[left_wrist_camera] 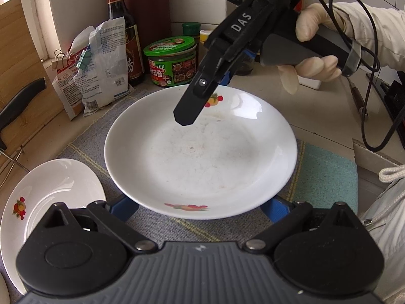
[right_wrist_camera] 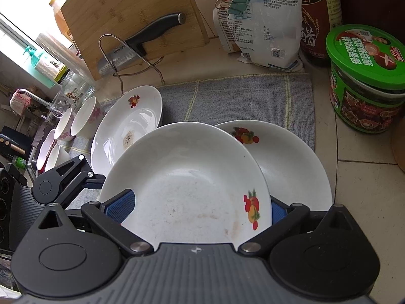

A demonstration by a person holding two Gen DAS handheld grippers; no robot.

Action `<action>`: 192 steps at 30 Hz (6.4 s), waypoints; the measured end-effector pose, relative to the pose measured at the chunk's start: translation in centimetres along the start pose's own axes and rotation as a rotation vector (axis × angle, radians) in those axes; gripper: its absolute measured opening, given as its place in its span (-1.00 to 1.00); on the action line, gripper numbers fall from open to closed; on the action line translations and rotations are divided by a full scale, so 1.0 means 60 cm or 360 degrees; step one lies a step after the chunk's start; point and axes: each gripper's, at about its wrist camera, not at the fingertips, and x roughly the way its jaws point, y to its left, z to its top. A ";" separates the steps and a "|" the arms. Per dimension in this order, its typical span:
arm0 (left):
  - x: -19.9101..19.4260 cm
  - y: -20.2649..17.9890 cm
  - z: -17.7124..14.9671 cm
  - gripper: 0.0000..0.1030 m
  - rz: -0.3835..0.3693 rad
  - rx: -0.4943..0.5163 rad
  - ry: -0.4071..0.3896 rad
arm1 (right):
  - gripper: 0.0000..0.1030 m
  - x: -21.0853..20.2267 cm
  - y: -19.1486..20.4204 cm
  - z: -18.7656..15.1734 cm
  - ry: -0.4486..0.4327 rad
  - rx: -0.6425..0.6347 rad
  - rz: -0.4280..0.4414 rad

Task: Organize plates and bowls
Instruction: 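Carry the white plate with both grippers toward the plate beside the green jar, then lower the held plate with both grippers onto the other white plate, then open both grippers and pull them away from the stacked plates, then move both grippers to the stained flower-print plate on the mat, then close both grippers on the rim of the stained plate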

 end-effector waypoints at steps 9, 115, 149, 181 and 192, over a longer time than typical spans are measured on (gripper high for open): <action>0.014 0.002 0.007 0.95 -0.0011 0.0023 0.0023 | 1.00 0.004 -0.018 -0.003 0.0009 0.0032 0.0003; 0.031 -0.003 0.025 0.97 0.0064 -0.0005 0.0054 | 1.00 -0.037 0.015 -0.063 0.0011 0.0004 -0.0531; -0.098 0.090 -0.171 0.98 0.0654 -0.0759 0.0057 | 1.00 0.027 0.236 -0.088 -0.0304 -0.0424 -0.0534; -0.044 0.154 -0.178 0.99 0.0541 -0.0622 -0.0120 | 1.00 0.124 0.265 0.012 -0.0174 -0.0493 -0.0473; -0.046 0.153 -0.182 1.00 0.0524 -0.0596 -0.0158 | 1.00 0.193 0.226 0.116 -0.0015 -0.0608 -0.0331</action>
